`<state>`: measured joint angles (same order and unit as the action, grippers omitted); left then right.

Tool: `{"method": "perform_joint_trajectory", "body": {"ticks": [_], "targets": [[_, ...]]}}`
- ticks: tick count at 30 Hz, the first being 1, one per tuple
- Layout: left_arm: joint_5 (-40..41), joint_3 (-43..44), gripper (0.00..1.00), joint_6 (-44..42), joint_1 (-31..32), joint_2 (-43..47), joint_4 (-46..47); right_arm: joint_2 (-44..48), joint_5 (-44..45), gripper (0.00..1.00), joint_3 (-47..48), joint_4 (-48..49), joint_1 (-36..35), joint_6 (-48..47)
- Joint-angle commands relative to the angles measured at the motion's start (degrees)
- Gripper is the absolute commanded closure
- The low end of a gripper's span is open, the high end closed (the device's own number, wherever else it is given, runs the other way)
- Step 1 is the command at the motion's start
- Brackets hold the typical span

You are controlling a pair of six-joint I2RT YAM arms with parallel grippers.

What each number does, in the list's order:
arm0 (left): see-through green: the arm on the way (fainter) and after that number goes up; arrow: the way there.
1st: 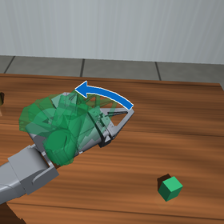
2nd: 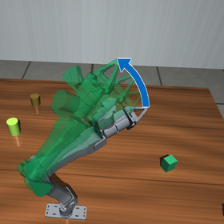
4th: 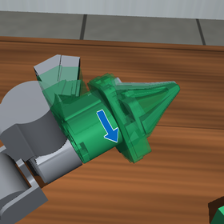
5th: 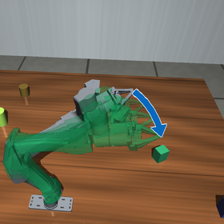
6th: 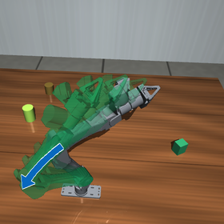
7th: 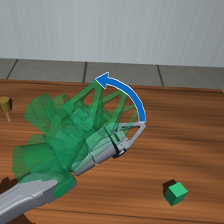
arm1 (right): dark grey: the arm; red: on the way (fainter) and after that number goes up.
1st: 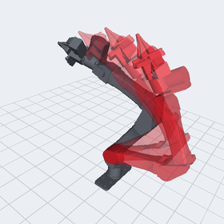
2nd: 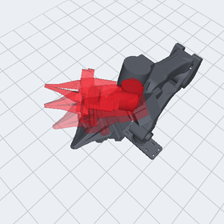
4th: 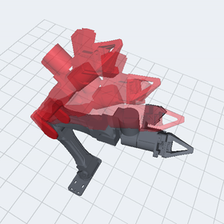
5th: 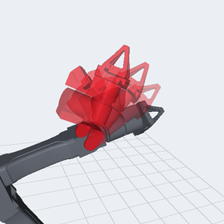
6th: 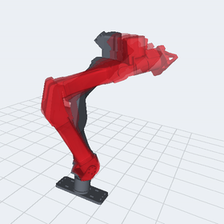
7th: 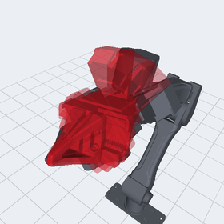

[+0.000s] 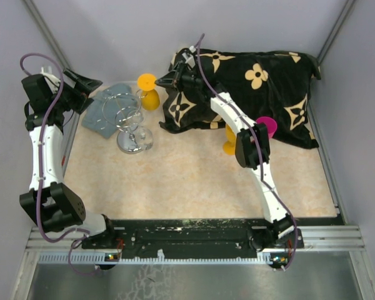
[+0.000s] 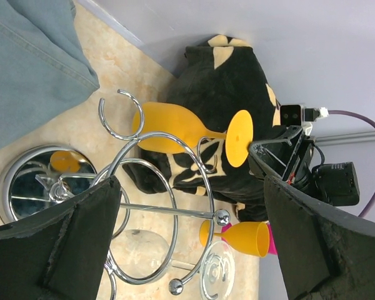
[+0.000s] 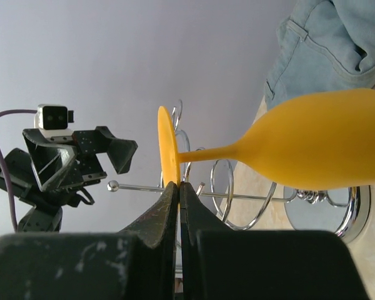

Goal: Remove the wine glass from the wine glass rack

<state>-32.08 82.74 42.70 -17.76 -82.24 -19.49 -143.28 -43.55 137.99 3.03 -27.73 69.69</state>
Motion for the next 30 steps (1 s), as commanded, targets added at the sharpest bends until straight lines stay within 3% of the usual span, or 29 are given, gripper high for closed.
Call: {"method": "perform_joint_trajectory", "body": {"ticks": [1,9,16,24,30], "targets": [[-1.6,0.4,0.0,0.5,-0.3,1.0,1.9,6.2,0.2,1.0,0.2,2.7,0.1,0.2],[-4.4,9.3,0.01,0.8,-0.2,-2.3,3.8,10.8,0.2,1.0,-5.4,3.0,1.3,-1.5],[-13.3,16.5,0.02,6.4,0.7,-5.4,10.4,15.5,0.1,1.0,-6.9,1.2,2.8,-4.1],[-18.4,17.7,0.02,7.7,9.5,-4.2,14.9,25.3,-1.5,1.0,-9.6,-6.1,5.7,-10.7],[-18.0,14.9,0.02,6.4,16.4,-3.6,15.0,35.6,-2.9,1.0,-18.8,-9.9,7.2,-14.8]]}}
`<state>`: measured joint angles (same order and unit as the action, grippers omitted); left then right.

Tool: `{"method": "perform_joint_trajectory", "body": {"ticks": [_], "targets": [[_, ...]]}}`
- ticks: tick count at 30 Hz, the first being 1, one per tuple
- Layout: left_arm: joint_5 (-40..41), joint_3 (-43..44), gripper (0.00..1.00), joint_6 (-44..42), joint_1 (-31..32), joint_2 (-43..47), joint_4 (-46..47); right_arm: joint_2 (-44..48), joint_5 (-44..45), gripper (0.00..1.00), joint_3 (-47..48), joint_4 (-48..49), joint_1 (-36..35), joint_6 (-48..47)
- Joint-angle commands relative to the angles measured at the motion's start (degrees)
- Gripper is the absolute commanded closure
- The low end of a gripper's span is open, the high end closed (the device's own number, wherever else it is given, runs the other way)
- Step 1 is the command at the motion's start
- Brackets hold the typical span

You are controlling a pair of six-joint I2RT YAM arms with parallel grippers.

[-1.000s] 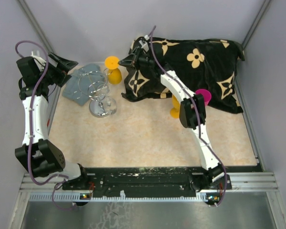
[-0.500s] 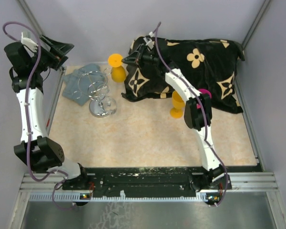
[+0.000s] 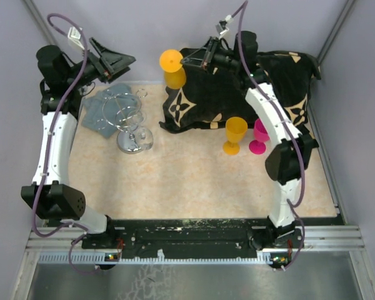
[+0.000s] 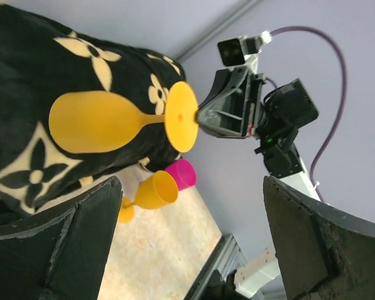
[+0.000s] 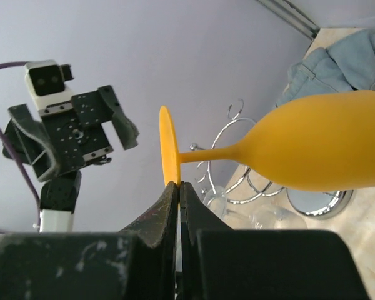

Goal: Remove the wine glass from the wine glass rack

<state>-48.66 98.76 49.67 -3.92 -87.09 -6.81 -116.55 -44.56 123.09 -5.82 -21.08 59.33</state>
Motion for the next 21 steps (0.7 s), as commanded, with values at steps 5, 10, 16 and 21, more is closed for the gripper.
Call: {"method": "perform_joint_trajectory", "body": {"ticks": [5,10,16,21], "targets": [[-1.4,-1.4,0.02,0.3,5.0,0.1,3.0,18.6,-1.7,1.0,-15.6,-0.5,0.5,-5.8],[-2.0,-1.6,0.02,0.9,9.2,-1.2,4.0,25.7,-0.9,1.0,-25.4,2.2,0.4,-5.7],[-4.4,-2.5,0.09,2.6,16.4,-2.7,6.1,28.1,0.4,1.0,-27.4,1.9,-0.2,-6.6],[-6.7,-3.7,0.12,3.5,19.1,-2.8,7.6,29.2,1.2,1.0,-27.6,1.7,-0.2,-6.9]]}}
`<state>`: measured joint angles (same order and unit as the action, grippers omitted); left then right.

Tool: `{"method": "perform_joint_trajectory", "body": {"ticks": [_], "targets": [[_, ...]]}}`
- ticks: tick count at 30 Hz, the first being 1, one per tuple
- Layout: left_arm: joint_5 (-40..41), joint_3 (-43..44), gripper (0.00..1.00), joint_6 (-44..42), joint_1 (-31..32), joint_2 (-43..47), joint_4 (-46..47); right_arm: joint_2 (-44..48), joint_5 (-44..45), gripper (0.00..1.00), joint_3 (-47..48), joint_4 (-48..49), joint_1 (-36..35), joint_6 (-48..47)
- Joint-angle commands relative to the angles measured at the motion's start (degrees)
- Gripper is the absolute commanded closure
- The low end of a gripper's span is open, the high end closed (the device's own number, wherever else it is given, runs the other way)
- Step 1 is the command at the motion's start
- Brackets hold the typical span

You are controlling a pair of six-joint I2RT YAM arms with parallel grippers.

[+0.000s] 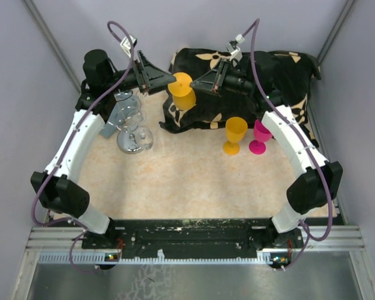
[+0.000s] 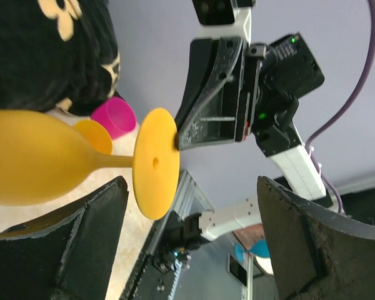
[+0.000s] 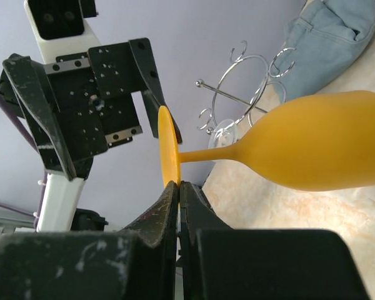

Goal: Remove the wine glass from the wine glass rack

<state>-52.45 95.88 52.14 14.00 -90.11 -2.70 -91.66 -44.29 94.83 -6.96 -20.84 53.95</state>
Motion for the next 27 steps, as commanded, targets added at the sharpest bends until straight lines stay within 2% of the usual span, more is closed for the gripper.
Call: {"method": "perform_joint_trajectory", "body": {"ticks": [1,4,11,14,20,27], "targets": [[-2.9,-1.1,0.12,1.2,1.2,0.3,3.6,4.6,1.1,1.0,0.6,2.7,-0.4,-1.6],[-3.3,-2.0,0.15,1.4,1.2,0.8,3.8,4.9,1.3,1.0,0.9,2.2,-0.4,-2.0],[-3.9,-3.6,0.28,1.4,1.2,2.2,4.6,4.5,1.0,1.0,1.5,2.4,-0.4,-1.8],[-4.1,-3.9,0.38,2.0,1.3,2.3,5.4,4.5,0.8,1.0,1.5,2.5,-0.4,-1.9],[-4.9,-3.9,0.67,3.6,1.3,2.0,7.8,5.4,0.6,1.0,-0.6,3.6,-0.4,-1.5],[-6.6,-4.3,0.69,5.6,1.6,1.9,10.6,6.2,0.1,1.0,-2.6,5.5,-0.4,-0.8]]}}
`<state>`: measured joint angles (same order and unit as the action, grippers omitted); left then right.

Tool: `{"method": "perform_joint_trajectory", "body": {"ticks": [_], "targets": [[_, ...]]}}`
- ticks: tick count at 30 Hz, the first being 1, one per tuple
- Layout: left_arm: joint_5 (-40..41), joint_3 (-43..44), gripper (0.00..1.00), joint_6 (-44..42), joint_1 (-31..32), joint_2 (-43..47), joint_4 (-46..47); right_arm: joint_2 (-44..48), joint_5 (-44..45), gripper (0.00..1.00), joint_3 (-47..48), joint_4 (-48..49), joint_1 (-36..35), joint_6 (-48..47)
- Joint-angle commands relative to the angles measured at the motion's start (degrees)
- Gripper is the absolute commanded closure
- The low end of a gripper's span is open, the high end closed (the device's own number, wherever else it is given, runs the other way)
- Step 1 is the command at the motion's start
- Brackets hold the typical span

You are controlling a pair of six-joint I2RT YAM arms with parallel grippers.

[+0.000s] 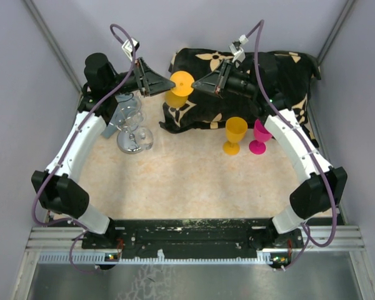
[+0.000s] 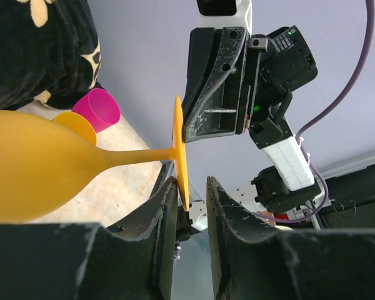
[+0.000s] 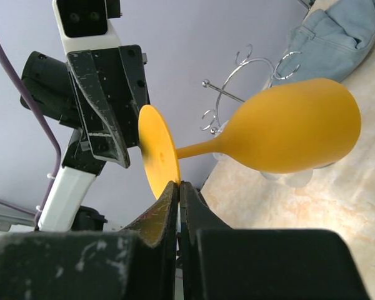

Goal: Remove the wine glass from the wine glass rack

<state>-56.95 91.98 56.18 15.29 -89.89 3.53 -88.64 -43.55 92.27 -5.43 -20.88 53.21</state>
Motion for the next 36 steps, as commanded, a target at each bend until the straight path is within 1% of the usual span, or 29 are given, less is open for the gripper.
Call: {"method": "perform_joint_trajectory", "body": {"ticks": [1,2,3,7,8,12,13,16,17,20,22,24,25,28,30,32,34,36], "targets": [[-2.3,-0.4,0.7,1.7,0.4,1.6,4.6,3.2,-0.7,1.0,0.0,4.1,-0.5,0.0],[-2.4,-0.5,0.72,1.9,0.6,1.6,4.9,3.2,-0.8,1.0,0.0,4.1,-0.5,0.0],[-2.5,-0.5,0.76,1.9,0.8,1.5,5.0,3.2,-1.0,1.0,0.0,4.2,-0.5,0.0],[-2.6,-1.1,0.98,1.7,1.1,1.4,5.0,3.3,-1.7,1.0,0.4,4.7,-0.5,-0.2],[-2.6,-1.5,1.0,1.6,1.2,1.5,5.0,3.4,-2.1,1.0,0.4,5.0,-0.5,-0.2],[-2.8,-2.9,1.0,0.3,1.2,2.1,4.7,4.3,-3.1,1.0,-0.1,5.8,-0.5,-1.1],[-3.0,-2.8,1.0,-0.7,1.2,2.2,4.0,4.7,-2.8,0.96,-0.1,5.2,-0.4,-1.8],[-3.9,-2.4,1.0,-3.4,1.2,2.7,2.1,6.5,-1.3,0.65,-0.4,2.2,0.4,-4.1],[-4.3,-2.2,1.0,-4.3,1.2,3.0,1.6,7.2,-0.9,0.58,-0.7,1.5,0.9,-4.6],[-5.7,-1.7,1.0,-7.5,1.2,3.8,0.7,9.8,1.0,0.43,-1.9,-0.2,3.5,-5.8],[-6.6,-1.0,1.0,-11.1,1.3,4.5,-0.9,11.3,1.5,0.37,-2.6,-1.2,5.5,-6.0],[-7.6,0.1,1.0,-16.6,1.7,5.2,-4.2,12.6,1.9,0.35,-2.7,-2.8,7.8,-6.6],[-7.8,0.9,1.0,-20.8,2.2,5.5,-7.0,13.1,2.1,0.35,-2.3,-3.9,9.1,-7.1],[-5.9,5.3,1.0,-38.9,5.4,5.9,-21.3,13.7,2.3,0.34,0.1,-8.1,13.0,-9.1],[-0.8,8.6,1.0,-52.3,9.4,5.5,-32.4,13.4,1.8,0.34,2.6,-11.1,15.1,-10.5],[6.7,9.1,1.0,-63.9,14.5,5.7,-39.3,12.9,1.5,0.34,4.3,-13.4,16.4,-11.6],[14.3,6.0,1.0,-73.6,19.3,7.4,-41.0,12.5,0.8,0.34,4.9,-13.8,17.0,-11.9],[22.1,1.6,1.0,-81.2,23.5,9.6,-40.3,12.4,0.2,0.34,5.2,-14.0,17.3,-11.9]]}}
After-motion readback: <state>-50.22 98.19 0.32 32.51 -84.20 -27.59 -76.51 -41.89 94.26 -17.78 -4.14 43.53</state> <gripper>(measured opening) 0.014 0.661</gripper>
